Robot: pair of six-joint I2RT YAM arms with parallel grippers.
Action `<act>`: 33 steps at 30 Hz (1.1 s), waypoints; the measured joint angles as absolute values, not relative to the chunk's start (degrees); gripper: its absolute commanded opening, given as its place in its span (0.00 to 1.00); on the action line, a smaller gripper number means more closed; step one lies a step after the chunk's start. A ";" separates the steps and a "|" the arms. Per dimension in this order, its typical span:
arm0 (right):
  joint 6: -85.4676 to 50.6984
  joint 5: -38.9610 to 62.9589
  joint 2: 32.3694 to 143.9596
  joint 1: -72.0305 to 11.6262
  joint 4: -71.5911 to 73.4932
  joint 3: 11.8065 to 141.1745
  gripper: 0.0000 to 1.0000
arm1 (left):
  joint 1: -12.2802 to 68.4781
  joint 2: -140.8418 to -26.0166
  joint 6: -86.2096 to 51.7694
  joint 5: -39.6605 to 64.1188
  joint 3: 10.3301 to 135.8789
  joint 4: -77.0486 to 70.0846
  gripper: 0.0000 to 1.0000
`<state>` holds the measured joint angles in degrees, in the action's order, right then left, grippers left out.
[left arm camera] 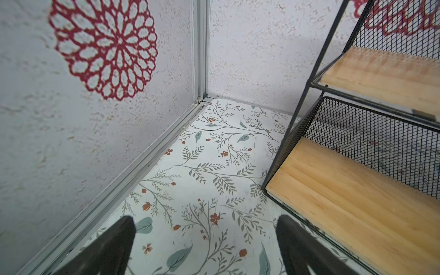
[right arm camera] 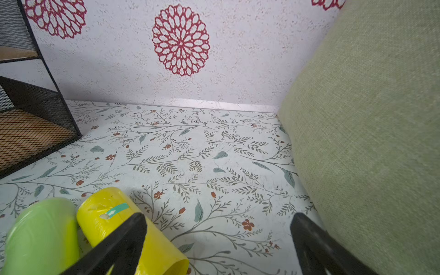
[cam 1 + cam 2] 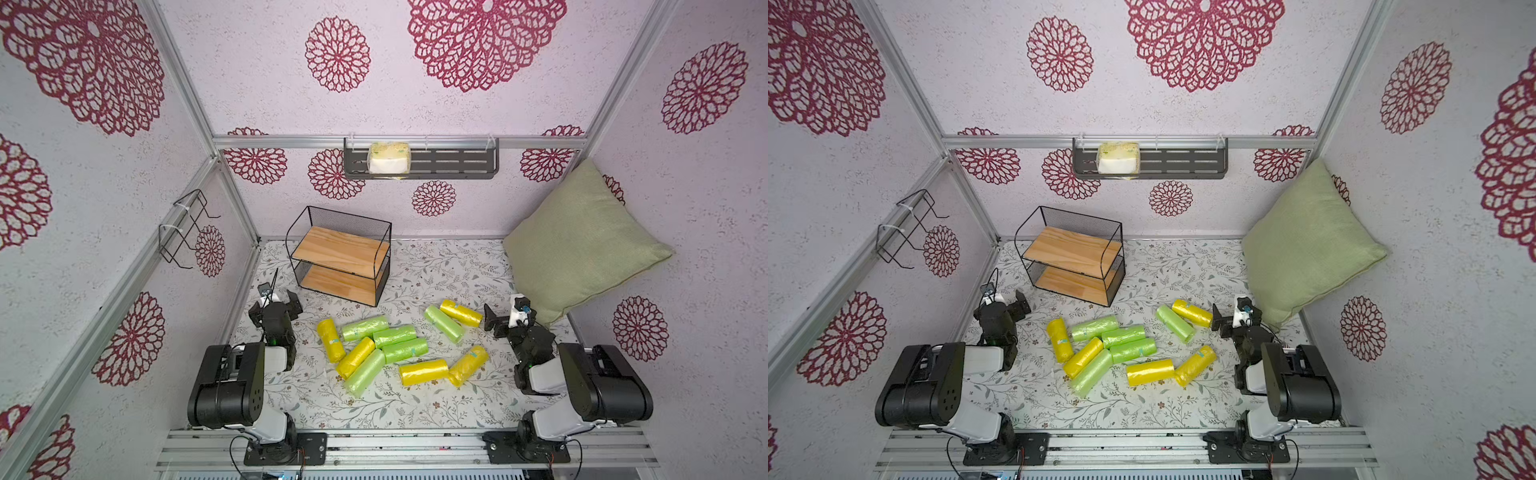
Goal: Sort the rolls of trash bags by color and place them on the shelf
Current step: Adjust the shelf at the center of the board.
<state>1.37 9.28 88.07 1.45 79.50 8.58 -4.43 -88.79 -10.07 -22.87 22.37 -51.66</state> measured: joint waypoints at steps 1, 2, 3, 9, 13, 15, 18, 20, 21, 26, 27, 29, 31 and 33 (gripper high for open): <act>1.37 9.30 88.07 1.45 79.50 8.58 0.99 | -4.43 -88.79 -10.07 -22.87 22.37 -51.66 0.97; 1.37 9.30 88.05 1.45 79.50 8.58 0.99 | -4.40 -88.79 -10.07 -22.87 22.37 -51.66 0.97; 1.37 9.30 88.07 1.45 79.50 8.56 0.99 | -4.43 -88.79 -10.07 -22.87 22.37 -51.66 0.97; 1.37 9.28 88.05 1.45 79.50 8.58 0.99 | -4.43 -88.79 -10.07 -22.87 22.37 -51.66 0.97; 1.37 9.28 88.07 1.45 79.50 8.58 0.99 | -4.45 -88.79 -10.07 -22.87 22.37 -51.66 0.97; 1.37 9.30 88.07 1.45 79.50 8.58 0.99 | -4.45 -88.79 -10.07 -22.87 22.37 -51.66 0.97; 1.37 9.28 88.07 1.45 79.48 8.58 0.99 | -4.45 -88.79 -10.07 -22.87 22.37 -51.66 0.97; 1.37 9.04 88.07 1.26 79.35 8.78 0.99 | -4.45 -88.79 -10.07 -22.87 22.37 -51.66 0.97; 1.34 8.73 88.05 1.08 79.35 8.88 0.99 | -4.45 -88.79 -10.04 -22.90 22.37 -51.68 0.97; -0.16 3.73 81.36 0.58 73.28 8.95 0.99 | -4.45 -84.93 -10.11 -23.75 22.31 -48.56 0.97; -1.08 2.20 77.52 0.60 70.30 9.26 0.99 | -4.47 -81.91 -10.28 -23.94 22.33 -46.50 0.97; -3.14 0.54 70.81 0.58 65.67 10.68 0.99 | -4.51 -75.07 -11.51 -24.49 22.87 -41.91 0.97; -4.69 -0.25 65.82 0.05 60.51 13.45 0.99 | -4.71 -68.97 -13.50 -24.10 25.10 -36.73 0.97; -5.50 -0.93 62.39 -2.39 54.57 18.09 0.99 | -4.91 -64.73 -16.34 -21.93 29.56 -31.27 0.97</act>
